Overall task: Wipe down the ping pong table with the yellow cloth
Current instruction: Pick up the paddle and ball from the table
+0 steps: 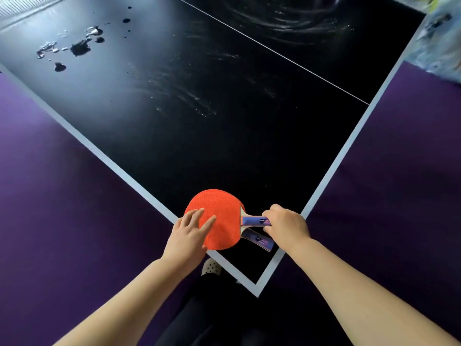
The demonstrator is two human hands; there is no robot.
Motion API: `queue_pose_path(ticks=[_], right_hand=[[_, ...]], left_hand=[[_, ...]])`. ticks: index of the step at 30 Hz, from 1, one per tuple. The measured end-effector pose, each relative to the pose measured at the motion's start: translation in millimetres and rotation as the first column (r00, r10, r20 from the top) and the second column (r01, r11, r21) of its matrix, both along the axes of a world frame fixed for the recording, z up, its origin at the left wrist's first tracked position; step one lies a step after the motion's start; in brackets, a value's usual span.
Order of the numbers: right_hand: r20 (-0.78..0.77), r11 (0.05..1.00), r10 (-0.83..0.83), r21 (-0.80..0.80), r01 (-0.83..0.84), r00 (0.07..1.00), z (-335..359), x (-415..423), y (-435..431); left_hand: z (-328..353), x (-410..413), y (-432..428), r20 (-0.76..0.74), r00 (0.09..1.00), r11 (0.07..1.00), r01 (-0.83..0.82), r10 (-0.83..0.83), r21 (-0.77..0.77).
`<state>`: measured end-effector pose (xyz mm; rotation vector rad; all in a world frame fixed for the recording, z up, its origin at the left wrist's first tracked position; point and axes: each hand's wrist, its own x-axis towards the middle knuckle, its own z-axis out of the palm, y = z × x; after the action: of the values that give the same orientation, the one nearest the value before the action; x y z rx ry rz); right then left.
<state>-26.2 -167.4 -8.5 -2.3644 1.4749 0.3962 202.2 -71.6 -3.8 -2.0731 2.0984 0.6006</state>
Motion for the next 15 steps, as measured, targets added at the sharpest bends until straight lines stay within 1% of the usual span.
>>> queue_pose_path(ticks=[6, 11, 13, 15], right_hand=[[0.068, 0.994, -0.079, 0.076, 0.074, 0.994, -6, -4, 1], [0.051, 0.994, -0.085, 0.080, 0.081, 0.995, -1, -1, 0], [0.087, 0.985, -0.140, 0.113, 0.130, 0.986, 2, -2, 2], [0.161, 0.960, -0.267, 0.131, 0.248, 0.950, 6, -2, 1]], left_hand=[[-3, 2, -17, 0.051, 0.997, 0.997, 0.053, -0.056, 0.062], [-8, -5, -29, 0.063, 0.983, 0.982, 0.168, -0.174, 0.083], [-10, -7, -33, 0.070, 0.978, 0.978, 0.190, -0.196, 0.079], [-14, -5, -35, 0.067, 0.977, 0.978, 0.198, -0.202, 0.063]])
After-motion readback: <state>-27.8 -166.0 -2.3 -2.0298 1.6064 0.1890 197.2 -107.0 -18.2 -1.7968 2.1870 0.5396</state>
